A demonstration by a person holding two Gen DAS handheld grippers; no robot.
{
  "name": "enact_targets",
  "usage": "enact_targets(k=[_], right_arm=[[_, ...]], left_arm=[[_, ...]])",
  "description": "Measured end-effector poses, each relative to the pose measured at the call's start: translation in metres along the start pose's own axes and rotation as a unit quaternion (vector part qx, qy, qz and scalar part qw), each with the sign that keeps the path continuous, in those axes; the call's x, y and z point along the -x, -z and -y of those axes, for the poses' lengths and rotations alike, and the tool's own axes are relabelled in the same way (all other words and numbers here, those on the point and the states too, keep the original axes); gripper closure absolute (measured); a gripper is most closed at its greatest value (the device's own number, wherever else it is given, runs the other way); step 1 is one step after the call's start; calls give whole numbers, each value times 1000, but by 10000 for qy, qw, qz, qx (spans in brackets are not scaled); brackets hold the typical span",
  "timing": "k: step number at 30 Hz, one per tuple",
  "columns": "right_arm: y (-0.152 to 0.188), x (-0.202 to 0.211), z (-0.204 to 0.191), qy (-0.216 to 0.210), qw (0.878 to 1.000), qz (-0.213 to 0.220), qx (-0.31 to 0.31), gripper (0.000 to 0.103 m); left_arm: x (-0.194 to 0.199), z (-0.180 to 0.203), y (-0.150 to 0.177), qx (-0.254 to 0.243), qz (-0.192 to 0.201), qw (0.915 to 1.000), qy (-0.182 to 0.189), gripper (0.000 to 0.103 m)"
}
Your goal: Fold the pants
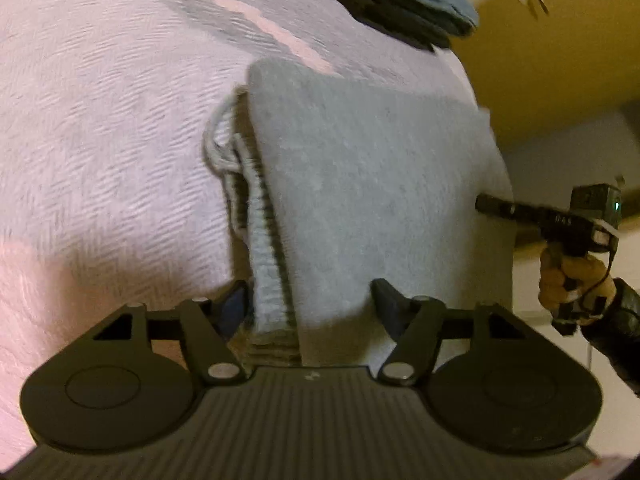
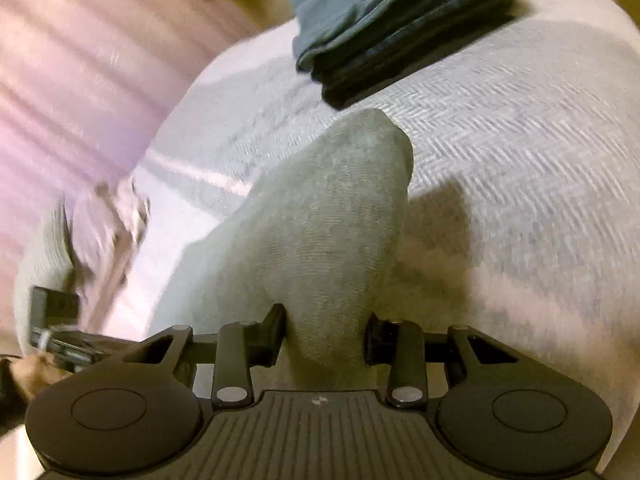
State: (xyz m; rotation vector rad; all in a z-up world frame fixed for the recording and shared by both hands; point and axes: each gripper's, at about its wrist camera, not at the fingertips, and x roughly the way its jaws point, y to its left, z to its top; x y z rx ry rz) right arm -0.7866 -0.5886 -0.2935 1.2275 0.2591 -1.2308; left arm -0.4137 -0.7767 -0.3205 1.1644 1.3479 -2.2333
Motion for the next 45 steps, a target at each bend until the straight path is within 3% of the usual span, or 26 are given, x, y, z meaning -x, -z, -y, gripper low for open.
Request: enact_targets(k=[3, 6, 8, 13, 15, 18, 20, 21, 23, 26, 34, 45], right_arm=[[16, 0, 14, 45, 9999, 116, -62, 63], [34, 15, 18, 68, 9993, 309, -209, 52], [46, 22, 20, 30, 9992, 238, -326, 43], [66, 18, 29, -93, 9984, 7, -564, 37], [69, 14, 35, -271, 9977, -7, -618, 36], [68, 4, 39, -541, 9960, -30, -715, 36], [66, -2, 40, -647, 9941, -41, -864, 39], [66, -3, 42, -667, 9928, -47, -991, 43], [64, 1, 46, -604, 9900, -62, -1271, 62], [55, 10, 33, -415, 9908, -147, -1283, 69], [11, 58, -12, -368, 9968, -3, -708, 71], [-19, 110, -63, -256, 9997, 20, -51, 71]], left_arm=[[3, -3, 10, -2, 284, 9996, 2, 24], [4, 3, 8, -59, 266, 9996, -107, 23], [1, 2, 1, 87, 80, 9999, -93, 23], [-21, -14, -3, 508, -416, 9975, 274, 21], [-27, -18, -4, 532, -448, 9970, 353, 23], [-26, -13, -6, 434, -377, 9977, 369, 33], [-22, -10, -4, 390, -291, 9982, 341, 39], [-19, -8, -3, 365, -237, 9985, 319, 42], [-14, -3, -2, 366, -159, 9988, 278, 46], [-3, 5, 2, 384, -29, 9989, 258, 51], [16, 14, 11, 852, 367, 9938, 610, 56], [47, 51, 26, 1012, 874, 9859, 1001, 56]])
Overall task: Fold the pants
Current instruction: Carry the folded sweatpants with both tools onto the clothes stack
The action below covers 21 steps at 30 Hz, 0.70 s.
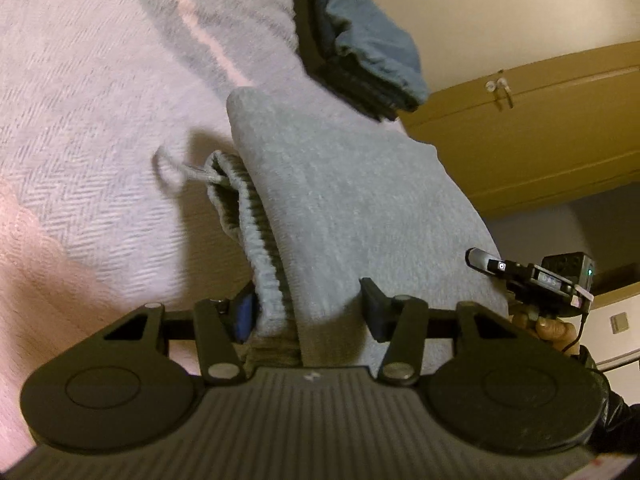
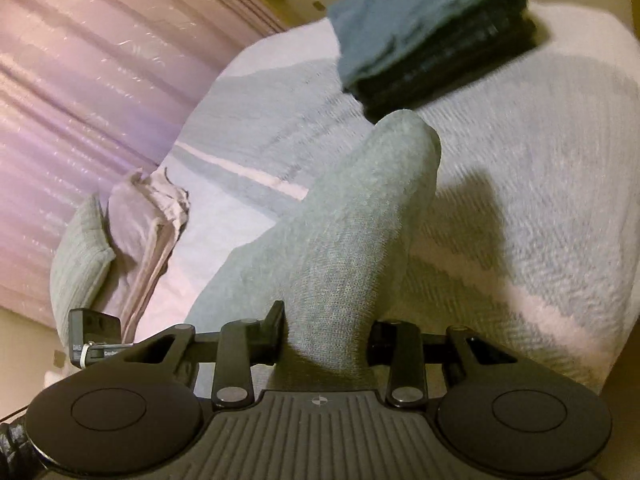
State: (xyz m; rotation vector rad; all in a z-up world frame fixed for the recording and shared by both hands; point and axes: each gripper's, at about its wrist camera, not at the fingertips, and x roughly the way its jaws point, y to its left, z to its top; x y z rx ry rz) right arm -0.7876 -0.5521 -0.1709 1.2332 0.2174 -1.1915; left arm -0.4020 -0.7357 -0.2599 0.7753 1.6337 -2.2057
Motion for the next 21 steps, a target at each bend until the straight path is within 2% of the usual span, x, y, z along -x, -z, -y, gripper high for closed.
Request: enact_targets(k=[7, 11, 17, 21], right_arm=[[-29, 45, -36, -110, 9994, 244, 222, 71], [-64, 62, -48, -265, 9985, 346, 322, 71], [-152, 78, -34, -556, 9956, 508, 550, 71], [-236, 71, 1, -791, 9932, 542, 659, 71]], left_arm=[[35, 58, -19, -224, 374, 9990, 47, 56], [45, 95, -44, -313, 561, 9979, -52, 56], [23, 154, -113, -503, 952, 9940, -178, 56], [-18, 188, -173, -616, 1224, 9900, -323, 56]])
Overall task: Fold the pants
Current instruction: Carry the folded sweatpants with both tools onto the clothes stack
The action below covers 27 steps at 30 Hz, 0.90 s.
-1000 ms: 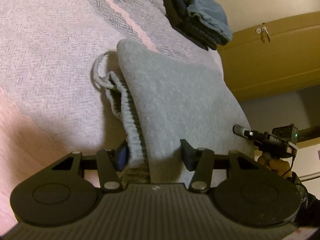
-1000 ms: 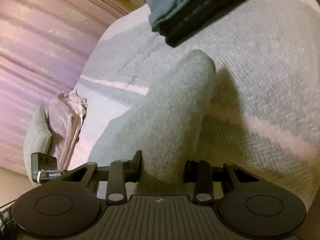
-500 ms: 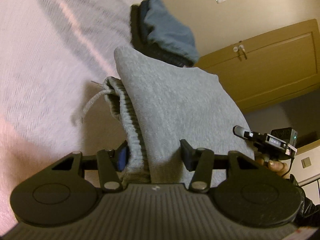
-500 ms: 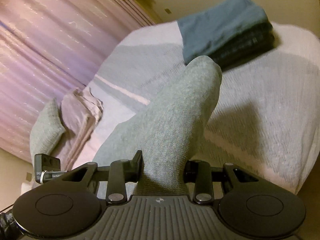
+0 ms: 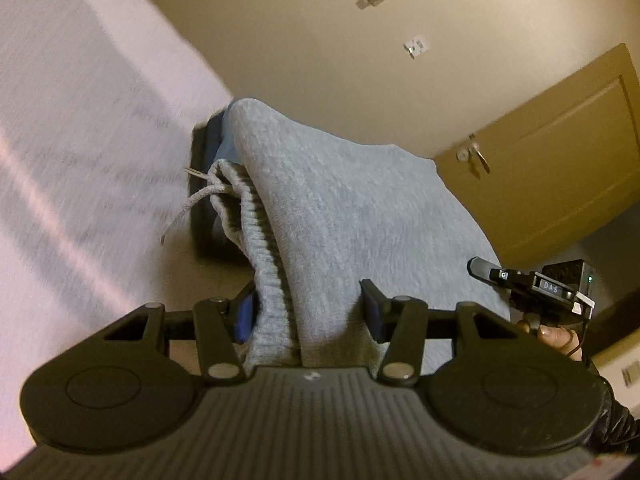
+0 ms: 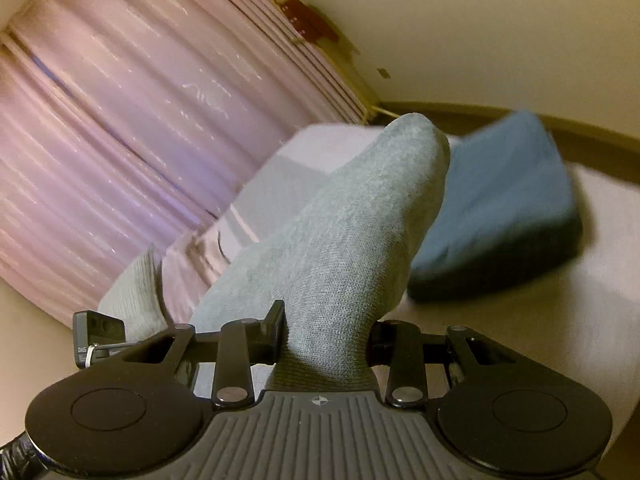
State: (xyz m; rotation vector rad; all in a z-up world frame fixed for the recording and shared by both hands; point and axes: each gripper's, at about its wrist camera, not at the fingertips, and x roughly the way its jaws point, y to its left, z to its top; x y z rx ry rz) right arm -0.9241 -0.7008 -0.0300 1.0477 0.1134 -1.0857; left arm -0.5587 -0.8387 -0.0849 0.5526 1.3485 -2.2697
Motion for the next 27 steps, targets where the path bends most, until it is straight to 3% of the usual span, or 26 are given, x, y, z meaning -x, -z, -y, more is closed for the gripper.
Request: enact_targets(k=[7, 12, 19, 22, 27], right_arm=[[-120, -43, 97, -116, 9998, -132, 25, 71], [-168, -84, 163, -140, 9991, -343, -215, 71], [-171, -129, 233, -65, 9974, -639, -340, 71], [-157, -131, 255, -159, 9973, -621, -369, 71], [-155, -133, 259, -368, 9977, -501, -277, 71]], left_arm=[[-119, 17, -80, 142, 260, 9993, -243, 56], [-182, 4, -111, 249, 272, 9982, -475, 56], [-241, -34, -103, 366, 44, 9970, -674, 56], [-243, -49, -93, 410, 91, 9972, -621, 56], [-236, -55, -91, 359, 265, 9973, -581, 56]])
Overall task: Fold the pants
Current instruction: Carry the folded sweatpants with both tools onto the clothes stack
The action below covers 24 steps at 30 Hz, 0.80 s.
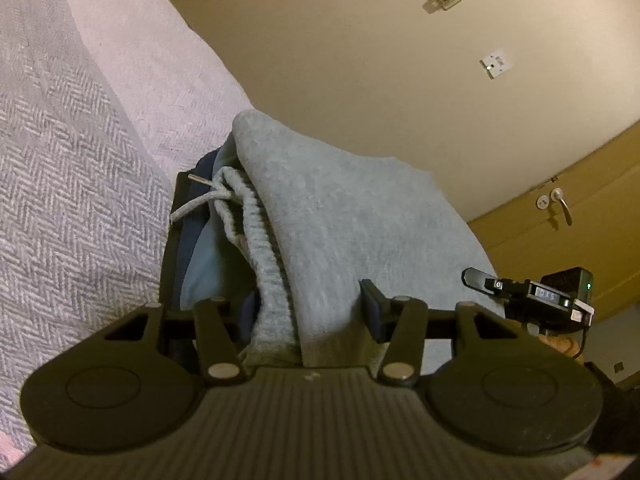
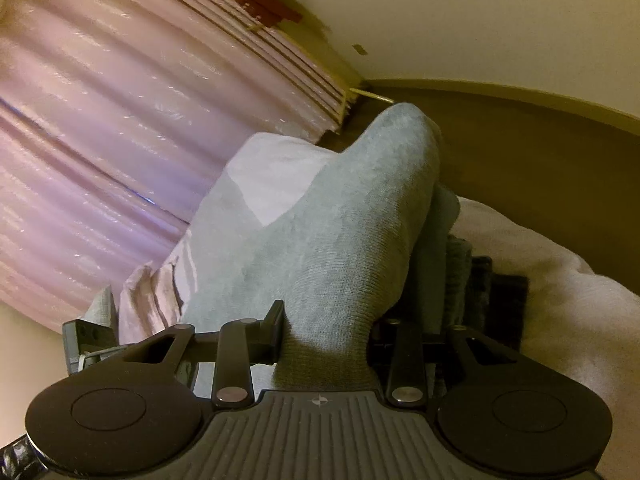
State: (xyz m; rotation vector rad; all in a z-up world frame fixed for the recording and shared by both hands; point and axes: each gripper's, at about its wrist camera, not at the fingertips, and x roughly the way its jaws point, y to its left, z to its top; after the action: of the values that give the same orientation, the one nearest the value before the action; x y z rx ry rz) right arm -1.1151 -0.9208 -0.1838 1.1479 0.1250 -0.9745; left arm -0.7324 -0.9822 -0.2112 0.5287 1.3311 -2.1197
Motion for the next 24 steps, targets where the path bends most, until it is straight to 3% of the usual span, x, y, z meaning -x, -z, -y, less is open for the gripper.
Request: enact_targets(k=[10, 17, 21, 24], right_arm=[[17, -10, 16, 287, 9994, -75, 181, 67], [20, 14, -21, 893, 9921, -73, 878, 57], [38, 50, -59, 1684, 9710, 421, 1643, 56], [58, 76, -79, 1452, 9728, 795, 1619, 56]], left_arm=[[-15, -9, 17, -252, -77, 9996, -111, 53], [6, 8, 16, -545, 3, 9971, -539, 44], [42, 30, 19, -959, 302, 9915, -826, 43], [59, 57, 33, -1503, 353, 9842, -865, 43]])
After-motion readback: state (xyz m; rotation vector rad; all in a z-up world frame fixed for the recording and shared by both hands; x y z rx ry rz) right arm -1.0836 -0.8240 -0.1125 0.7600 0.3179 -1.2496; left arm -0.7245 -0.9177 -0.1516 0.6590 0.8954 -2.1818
